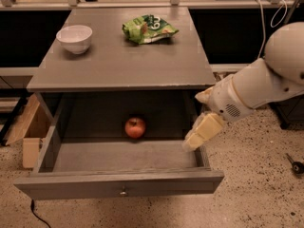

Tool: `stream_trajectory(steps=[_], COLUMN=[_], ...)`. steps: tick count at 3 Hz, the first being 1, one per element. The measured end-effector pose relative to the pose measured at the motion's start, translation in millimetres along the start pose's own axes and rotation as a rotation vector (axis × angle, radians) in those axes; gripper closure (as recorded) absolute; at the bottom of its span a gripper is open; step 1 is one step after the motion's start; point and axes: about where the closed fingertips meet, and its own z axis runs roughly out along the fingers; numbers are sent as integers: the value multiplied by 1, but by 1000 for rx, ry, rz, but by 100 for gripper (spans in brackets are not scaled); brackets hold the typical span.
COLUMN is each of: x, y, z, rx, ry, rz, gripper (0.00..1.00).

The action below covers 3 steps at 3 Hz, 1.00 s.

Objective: Pick apple from top drawer and place on counter

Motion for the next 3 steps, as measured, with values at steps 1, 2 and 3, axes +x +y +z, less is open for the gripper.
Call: stream_trajectory(steps=[1, 2, 3], x=[4, 5, 5], y=[-4, -18, -18], z=[36, 74, 74], rx=[-7, -6, -6], ry=[-49, -136, -136], rz=[-12, -7, -7], gripper=[0, 0, 0])
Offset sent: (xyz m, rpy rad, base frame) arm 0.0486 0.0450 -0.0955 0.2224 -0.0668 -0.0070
